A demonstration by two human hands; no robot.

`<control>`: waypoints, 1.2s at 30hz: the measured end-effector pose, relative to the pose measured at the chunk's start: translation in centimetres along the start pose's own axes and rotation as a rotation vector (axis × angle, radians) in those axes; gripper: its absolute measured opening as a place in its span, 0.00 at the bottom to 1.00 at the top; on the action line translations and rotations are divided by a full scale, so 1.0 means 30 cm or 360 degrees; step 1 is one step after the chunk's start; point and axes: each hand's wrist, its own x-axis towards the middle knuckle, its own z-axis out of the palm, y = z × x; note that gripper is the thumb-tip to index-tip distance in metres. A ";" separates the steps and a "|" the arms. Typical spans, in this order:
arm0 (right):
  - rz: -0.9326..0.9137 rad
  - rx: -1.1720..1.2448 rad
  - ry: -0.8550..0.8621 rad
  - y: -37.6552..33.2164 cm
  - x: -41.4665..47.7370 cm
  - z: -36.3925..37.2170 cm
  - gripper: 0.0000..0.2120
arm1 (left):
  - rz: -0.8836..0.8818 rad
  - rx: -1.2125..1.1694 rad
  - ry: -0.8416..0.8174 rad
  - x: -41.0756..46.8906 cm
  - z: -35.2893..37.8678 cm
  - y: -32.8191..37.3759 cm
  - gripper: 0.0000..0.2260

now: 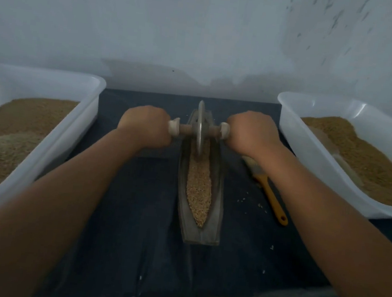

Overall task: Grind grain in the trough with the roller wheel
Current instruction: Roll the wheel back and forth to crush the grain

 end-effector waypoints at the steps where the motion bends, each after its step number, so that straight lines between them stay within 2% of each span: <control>1: 0.0002 -0.0011 -0.0015 -0.001 0.010 -0.004 0.10 | 0.0008 -0.0008 -0.0005 0.009 -0.007 0.007 0.13; 5: -0.0026 0.0122 -0.0056 0.010 -0.120 0.012 0.08 | 0.0102 0.0061 -0.0014 -0.120 0.004 0.014 0.09; 10: -0.0177 0.0185 0.0038 0.026 -0.343 0.016 0.11 | 0.0344 0.0181 0.0175 -0.304 0.029 -0.011 0.11; 13: -0.0074 0.0168 -0.0156 0.029 -0.243 0.033 0.12 | 0.0259 0.0148 0.0060 -0.207 0.012 0.002 0.11; 17: 0.0066 0.0086 0.0039 0.014 -0.054 0.034 0.10 | 0.0049 0.0060 0.0024 -0.015 -0.017 0.012 0.15; 20: 0.0065 0.0068 -0.0071 0.011 -0.017 0.013 0.08 | 0.0038 0.0004 -0.0038 -0.011 -0.033 0.026 0.16; 23: 0.0050 0.0168 -0.0141 0.022 -0.113 0.025 0.10 | 0.0161 0.0086 -0.0029 -0.126 -0.021 0.018 0.11; 25: -0.0037 0.0241 -0.0362 0.033 -0.234 0.029 0.12 | 0.0401 0.0231 0.0202 -0.237 -0.003 0.014 0.10; 27: -0.0092 0.0343 -0.0589 0.048 -0.324 0.022 0.07 | 0.0556 0.0321 0.0402 -0.289 -0.012 0.018 0.13; 29: -0.0080 0.0340 -0.0509 0.059 -0.322 0.036 0.10 | 0.0511 0.0252 0.0259 -0.244 -0.019 0.016 0.11; 31: -0.0048 0.0248 -0.0260 0.046 -0.253 0.060 0.13 | 0.0359 0.0148 0.0021 -0.166 -0.024 0.016 0.10; 33: 0.0013 0.0196 -0.0102 0.036 -0.145 0.061 0.11 | 0.0215 0.0091 -0.0030 -0.078 -0.032 0.015 0.10; 36: 0.0065 0.0120 -0.0122 0.034 -0.025 0.026 0.09 | 0.0073 0.0042 -0.0025 -0.012 -0.035 0.024 0.11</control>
